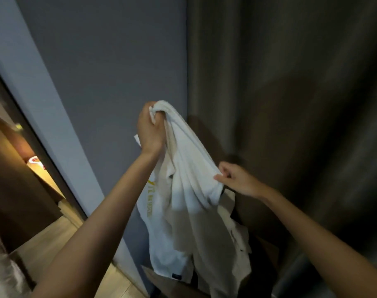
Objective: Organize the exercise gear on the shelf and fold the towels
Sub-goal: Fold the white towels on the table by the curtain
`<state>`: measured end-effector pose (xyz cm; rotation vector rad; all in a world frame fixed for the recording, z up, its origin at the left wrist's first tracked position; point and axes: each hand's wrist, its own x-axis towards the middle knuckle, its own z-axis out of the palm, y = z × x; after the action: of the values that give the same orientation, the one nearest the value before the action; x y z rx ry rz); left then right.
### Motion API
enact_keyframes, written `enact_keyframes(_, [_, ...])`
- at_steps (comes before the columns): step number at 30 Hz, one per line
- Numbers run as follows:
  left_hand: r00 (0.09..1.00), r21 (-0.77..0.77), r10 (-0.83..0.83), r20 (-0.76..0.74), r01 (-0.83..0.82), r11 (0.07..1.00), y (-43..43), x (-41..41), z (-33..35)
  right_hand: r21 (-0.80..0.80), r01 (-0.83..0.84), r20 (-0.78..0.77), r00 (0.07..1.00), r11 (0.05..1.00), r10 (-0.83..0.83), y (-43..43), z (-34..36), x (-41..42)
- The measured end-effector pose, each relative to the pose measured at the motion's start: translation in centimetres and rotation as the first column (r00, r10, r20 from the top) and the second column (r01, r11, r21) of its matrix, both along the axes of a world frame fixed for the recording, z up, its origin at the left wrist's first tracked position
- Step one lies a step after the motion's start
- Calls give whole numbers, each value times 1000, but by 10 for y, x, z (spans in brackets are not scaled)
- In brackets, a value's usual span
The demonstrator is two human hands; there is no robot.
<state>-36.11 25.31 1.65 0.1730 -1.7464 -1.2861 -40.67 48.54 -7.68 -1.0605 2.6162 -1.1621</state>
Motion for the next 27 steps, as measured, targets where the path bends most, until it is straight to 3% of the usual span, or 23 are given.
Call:
enact_keyframes(2, [1000, -40, 15, 22, -14, 999, -11, -1, 0, -162, 236, -54, 967, 958, -248, 2, 7, 1])
enact_keyframes(4, [995, -80, 6, 102, 2, 997, -21, -1, -6, -383, 417, -65, 878, 824, -474, 6, 31, -1])
enact_keyframes(6, [978, -140, -11, 208, 41, 989, -27, -1, -17, -520, 406, -142, 826, 751, -545, 6, 66, -4])
enact_keyframes(8, [958, -163, -44, 282, 93, 982, -26, 1, -24, -557, 335, -242, 810, 760, -534, -1, 95, -4])
enact_keyframes(10, [954, -146, -59, 295, 106, 984, -18, 1, -22, -515, 280, -292, 831, 810, -473, -11, 107, -2])
enact_keyframes(13, [952, -196, -183, 247, 234, 952, 2, 4, -11, -307, 222, -355, 876, 925, -328, -25, 99, 3])
enact_keyframes(17, [887, -481, -263, 380, 432, 763, 25, 11, -18, -202, 140, -405, 889, 969, -213, -30, 85, 10])
enact_keyframes(19, [865, -493, -299, 404, 481, 725, 29, 11, -27, -159, 110, -406, 898, 981, -167, -24, 84, 14])
enact_keyframes(22, [847, -437, -358, 393, 515, 737, 33, 12, -35, -96, 76, -314, 944, 992, -103, -12, 81, 18])
enact_keyframes(27, [927, -341, -264, 266, 346, 874, 38, 6, -45, -9, 91, -59, 994, 996, -91, 11, 45, 20])
